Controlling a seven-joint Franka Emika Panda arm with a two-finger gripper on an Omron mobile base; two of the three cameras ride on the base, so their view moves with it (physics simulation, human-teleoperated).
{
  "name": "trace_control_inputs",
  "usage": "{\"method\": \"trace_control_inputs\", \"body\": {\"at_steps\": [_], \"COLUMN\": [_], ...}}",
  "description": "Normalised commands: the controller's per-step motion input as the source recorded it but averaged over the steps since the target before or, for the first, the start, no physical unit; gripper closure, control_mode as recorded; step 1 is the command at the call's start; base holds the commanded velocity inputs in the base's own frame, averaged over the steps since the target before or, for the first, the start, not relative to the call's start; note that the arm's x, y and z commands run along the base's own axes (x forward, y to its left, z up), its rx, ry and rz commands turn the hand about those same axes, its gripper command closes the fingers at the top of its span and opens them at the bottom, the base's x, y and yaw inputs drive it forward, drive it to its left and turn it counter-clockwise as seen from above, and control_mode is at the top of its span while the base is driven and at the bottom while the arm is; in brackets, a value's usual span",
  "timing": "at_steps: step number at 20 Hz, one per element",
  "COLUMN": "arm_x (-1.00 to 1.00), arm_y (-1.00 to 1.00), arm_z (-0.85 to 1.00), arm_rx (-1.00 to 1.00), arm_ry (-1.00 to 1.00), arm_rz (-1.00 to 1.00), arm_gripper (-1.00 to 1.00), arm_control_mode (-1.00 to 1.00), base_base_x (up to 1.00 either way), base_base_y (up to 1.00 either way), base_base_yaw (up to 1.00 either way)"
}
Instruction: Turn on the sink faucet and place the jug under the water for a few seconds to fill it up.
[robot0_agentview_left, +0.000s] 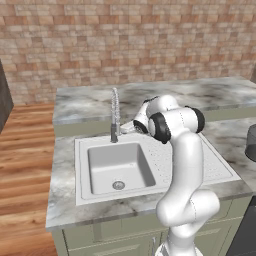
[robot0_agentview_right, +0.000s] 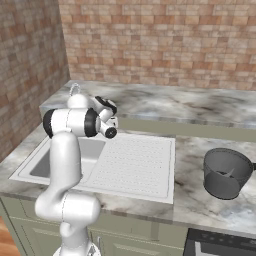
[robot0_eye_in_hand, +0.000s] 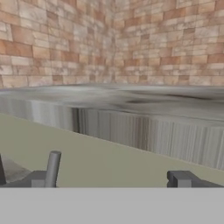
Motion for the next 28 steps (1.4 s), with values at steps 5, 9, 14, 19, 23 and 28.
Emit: {"method": "trace_control_inputs", "body": {"at_steps": [5, 9, 14, 19, 23, 28], "arm_x": [0.0, 0.0, 0.07, 0.04, 0.0, 0.0], "arm_y": [-1.0, -1.0, -1.0, -1.0, -1.0, -1.0], "arm_z": [0.17, 0.11, 0.08, 0.08, 0.06, 0.01], "arm_rx": [0.01, 0.0, 0.0, 0.0, 0.01, 0.01], "arm_ry": [0.0, 0.01, 0.03, 0.02, 0.02, 0.0], "arm_rz": [0.0, 0.0, 0.0, 0.0, 0.0, 0.0], "arm_gripper": [-1.0, -1.0, -1.0, -1.0, -1.0, -1.0], "arm_control_mode": [-1.0, -1.0, -1.0, -1.0, -1.0, -1.0], "base_base_x": [0.0, 0.0, 0.0, 0.0, 0.0, 0.0], "base_base_y": [0.0, 0.0, 0.0, 0.0, 0.0, 0.0], "base_base_yaw": [0.0, 0.0, 0.0, 0.0, 0.0, 0.0]}}
